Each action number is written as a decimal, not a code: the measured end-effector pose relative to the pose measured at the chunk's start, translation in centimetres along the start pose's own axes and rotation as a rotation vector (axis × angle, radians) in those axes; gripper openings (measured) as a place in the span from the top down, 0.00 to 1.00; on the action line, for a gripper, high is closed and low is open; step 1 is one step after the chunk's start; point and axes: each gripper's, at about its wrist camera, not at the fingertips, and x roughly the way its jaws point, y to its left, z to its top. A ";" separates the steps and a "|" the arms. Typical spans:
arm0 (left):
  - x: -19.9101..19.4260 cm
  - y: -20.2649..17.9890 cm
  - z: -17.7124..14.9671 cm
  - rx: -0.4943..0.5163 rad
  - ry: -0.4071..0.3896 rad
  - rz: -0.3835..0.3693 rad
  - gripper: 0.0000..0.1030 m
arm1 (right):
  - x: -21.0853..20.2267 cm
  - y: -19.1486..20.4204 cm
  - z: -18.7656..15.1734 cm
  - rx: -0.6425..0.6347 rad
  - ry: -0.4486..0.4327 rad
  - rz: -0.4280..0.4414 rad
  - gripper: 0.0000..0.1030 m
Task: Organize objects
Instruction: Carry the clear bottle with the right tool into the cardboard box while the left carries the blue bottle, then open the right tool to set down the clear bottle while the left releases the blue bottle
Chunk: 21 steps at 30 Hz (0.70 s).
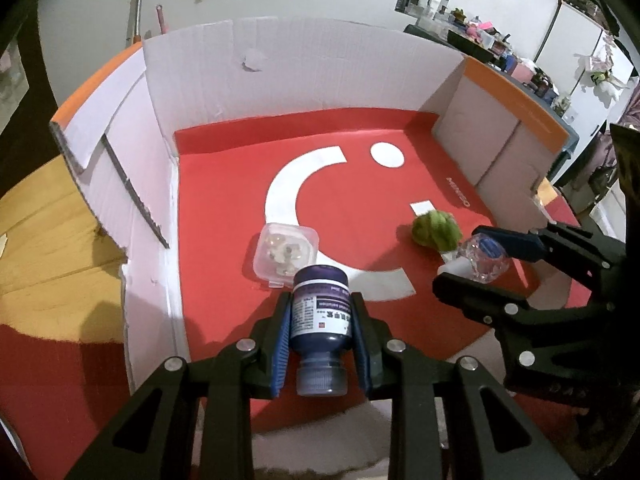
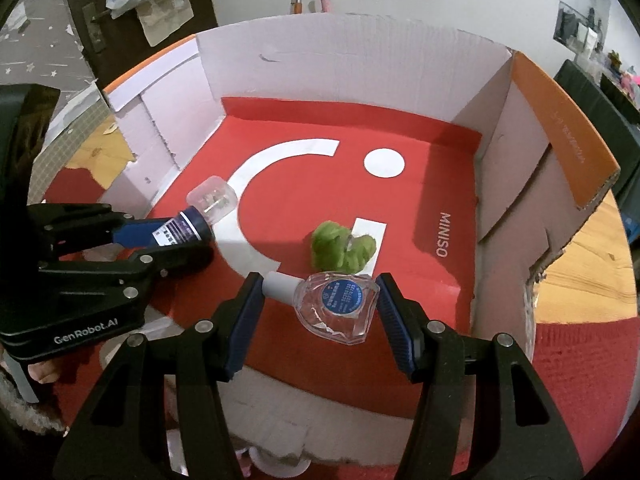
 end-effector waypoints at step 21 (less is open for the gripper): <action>0.5 -0.3 0.4 0.013 -0.035 0.033 0.72 | 1.0 -0.5 -0.1 0.003 -0.004 -0.015 0.46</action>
